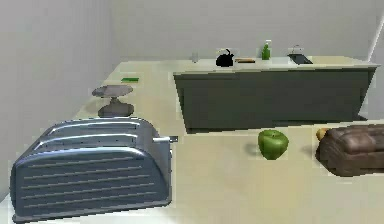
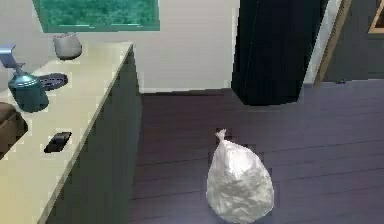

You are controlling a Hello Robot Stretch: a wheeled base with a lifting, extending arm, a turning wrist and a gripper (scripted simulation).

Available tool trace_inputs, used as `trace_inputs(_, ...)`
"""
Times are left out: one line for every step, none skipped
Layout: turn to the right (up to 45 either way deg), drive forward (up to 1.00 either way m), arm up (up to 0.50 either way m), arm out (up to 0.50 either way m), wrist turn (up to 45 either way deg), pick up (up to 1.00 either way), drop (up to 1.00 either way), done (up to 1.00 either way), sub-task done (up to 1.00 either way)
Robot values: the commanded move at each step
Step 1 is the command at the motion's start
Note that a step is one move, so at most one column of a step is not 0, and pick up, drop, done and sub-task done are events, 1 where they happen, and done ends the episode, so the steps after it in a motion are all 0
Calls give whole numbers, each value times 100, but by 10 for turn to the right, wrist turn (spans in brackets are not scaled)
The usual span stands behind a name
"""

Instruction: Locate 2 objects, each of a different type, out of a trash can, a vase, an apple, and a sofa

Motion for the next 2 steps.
trace_inputs(210, 0, 0, 0, 0, 0, 0, 0, 0)
trace_inputs(0, 0, 0, 0, 0, 0, 0, 100, 0)
